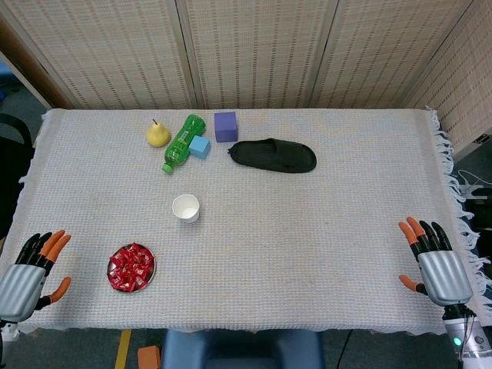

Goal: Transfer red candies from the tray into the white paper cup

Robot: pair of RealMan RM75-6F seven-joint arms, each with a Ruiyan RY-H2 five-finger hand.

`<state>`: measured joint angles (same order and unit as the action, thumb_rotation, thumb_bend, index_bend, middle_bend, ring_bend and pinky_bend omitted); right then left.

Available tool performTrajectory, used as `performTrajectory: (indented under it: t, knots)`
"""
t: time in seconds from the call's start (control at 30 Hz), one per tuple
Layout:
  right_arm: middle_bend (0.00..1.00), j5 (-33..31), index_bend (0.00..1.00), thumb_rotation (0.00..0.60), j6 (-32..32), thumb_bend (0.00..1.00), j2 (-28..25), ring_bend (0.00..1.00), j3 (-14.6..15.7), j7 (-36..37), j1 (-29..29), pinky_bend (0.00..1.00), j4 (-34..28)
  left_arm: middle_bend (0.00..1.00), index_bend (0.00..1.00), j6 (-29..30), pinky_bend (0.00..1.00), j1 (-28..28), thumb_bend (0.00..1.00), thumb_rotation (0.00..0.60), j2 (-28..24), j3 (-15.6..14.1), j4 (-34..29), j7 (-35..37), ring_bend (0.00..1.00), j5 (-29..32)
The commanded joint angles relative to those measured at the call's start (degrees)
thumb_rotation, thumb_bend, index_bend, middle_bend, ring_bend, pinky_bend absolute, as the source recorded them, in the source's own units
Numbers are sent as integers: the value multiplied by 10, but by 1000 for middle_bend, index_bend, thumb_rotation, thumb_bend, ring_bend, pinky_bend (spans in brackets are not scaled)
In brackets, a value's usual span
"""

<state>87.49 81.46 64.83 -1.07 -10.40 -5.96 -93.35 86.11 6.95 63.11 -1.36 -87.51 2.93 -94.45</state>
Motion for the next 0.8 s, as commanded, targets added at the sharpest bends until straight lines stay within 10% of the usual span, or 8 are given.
performTrajectory:
  t: [0.03,0.33,0.57,0.8]
  knots:
    - [0,0,0,600,3,0,2,0,0,-3,2,0,0,0,0,-3,14,1,388,600,0,-2,-3,-4,0,-1]
    - [0,10,0,600,0,0,15,0,4,-20,-1,0,6,3,0,7,314,-7,388,600,11,-27,-13,-8,10,-39]
    - [0,25,0,600,12,0,27,0,7,-43,1,0,2,406,58,16,743,-21,388,600,45,-41,-12,-81,505,-62]
    - [0,44,0,600,36,0,21,0,12,-34,10,0,0,721,116,-43,902,-7,389,600,58,-59,-31,-134,759,-66]
